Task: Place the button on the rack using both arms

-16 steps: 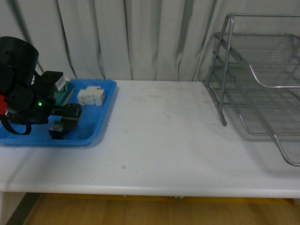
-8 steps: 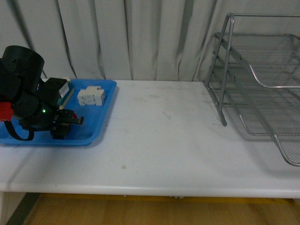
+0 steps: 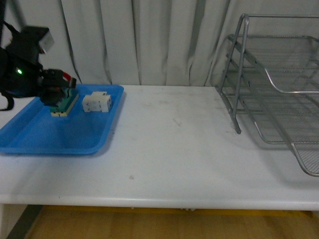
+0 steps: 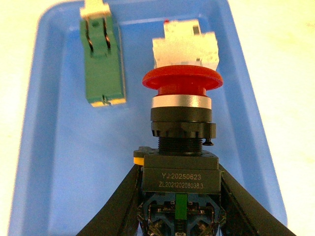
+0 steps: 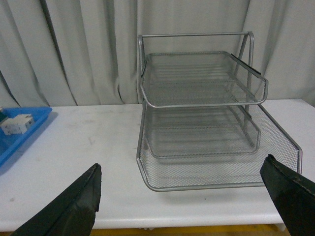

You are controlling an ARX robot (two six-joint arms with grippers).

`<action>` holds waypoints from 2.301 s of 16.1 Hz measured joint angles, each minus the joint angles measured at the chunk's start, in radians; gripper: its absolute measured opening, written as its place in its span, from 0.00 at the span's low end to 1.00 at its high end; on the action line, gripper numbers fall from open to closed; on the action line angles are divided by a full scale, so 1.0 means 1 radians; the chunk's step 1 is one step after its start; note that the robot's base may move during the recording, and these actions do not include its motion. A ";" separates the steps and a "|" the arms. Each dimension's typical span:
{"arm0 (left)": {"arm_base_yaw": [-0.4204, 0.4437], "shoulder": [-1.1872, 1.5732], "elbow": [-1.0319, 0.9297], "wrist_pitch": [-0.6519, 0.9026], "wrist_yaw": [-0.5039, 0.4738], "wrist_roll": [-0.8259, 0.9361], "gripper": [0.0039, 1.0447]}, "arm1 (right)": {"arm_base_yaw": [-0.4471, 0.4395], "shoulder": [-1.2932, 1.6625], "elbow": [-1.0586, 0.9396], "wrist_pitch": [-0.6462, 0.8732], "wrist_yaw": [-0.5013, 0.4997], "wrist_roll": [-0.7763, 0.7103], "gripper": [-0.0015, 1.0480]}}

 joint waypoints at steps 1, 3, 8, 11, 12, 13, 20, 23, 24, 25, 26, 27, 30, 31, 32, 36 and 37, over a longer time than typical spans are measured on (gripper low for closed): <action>0.001 -0.092 -0.063 0.018 -0.023 0.002 0.34 | 0.000 0.000 0.000 0.000 0.000 0.000 0.94; 0.001 -0.238 -0.207 0.043 -0.051 0.002 0.34 | 0.000 0.000 0.000 0.000 0.000 0.000 0.94; -0.032 -0.612 -0.491 0.080 -0.086 -0.051 0.34 | 0.000 0.000 0.000 0.000 0.000 0.000 0.94; -0.030 -0.661 -0.568 0.077 -0.102 -0.087 0.34 | 0.000 0.000 0.000 0.000 0.000 0.000 0.94; -0.032 -0.663 -0.572 0.082 -0.102 -0.095 0.34 | 0.000 0.000 0.000 0.000 -0.001 0.000 0.94; -0.033 -0.663 -0.578 0.082 -0.109 -0.098 0.34 | 0.000 0.000 0.000 0.001 -0.001 0.000 0.94; -0.063 -0.656 -0.581 0.087 -0.117 -0.102 0.34 | 0.000 0.000 0.000 0.000 0.000 0.000 0.94; -0.066 -0.649 -0.581 0.090 -0.114 -0.102 0.34 | 0.000 0.000 0.000 0.001 0.000 0.000 0.94; -0.062 -0.645 -0.581 0.090 -0.114 -0.102 0.34 | 0.000 0.000 0.000 0.000 0.000 0.000 0.94; -0.062 -0.645 -0.581 0.091 -0.113 -0.102 0.34 | 0.000 0.000 0.000 0.000 0.000 0.000 0.94; -0.067 -0.645 -0.581 0.084 -0.107 -0.102 0.34 | 0.000 0.000 0.000 0.003 0.000 0.000 0.94; -0.088 -0.653 -0.581 0.079 -0.109 -0.102 0.34 | 0.000 0.000 0.000 -0.004 0.005 0.000 0.94; -0.161 -0.702 -0.555 0.055 -0.126 -0.121 0.34 | 0.000 0.000 0.000 0.000 0.003 0.000 0.94; -0.209 -0.687 -0.520 0.053 -0.128 -0.121 0.34 | 0.000 0.000 0.000 0.000 0.003 0.000 0.94; -0.264 -0.655 -0.468 0.056 -0.126 -0.120 0.34 | 0.000 0.000 0.000 0.000 0.002 0.000 0.94; -0.464 -0.398 -0.192 0.060 -0.090 -0.086 0.34 | 0.000 0.000 0.000 0.000 0.002 0.000 0.94; -0.506 -0.324 -0.125 0.050 -0.080 -0.069 0.34 | 0.000 0.000 0.000 0.000 0.002 0.000 0.94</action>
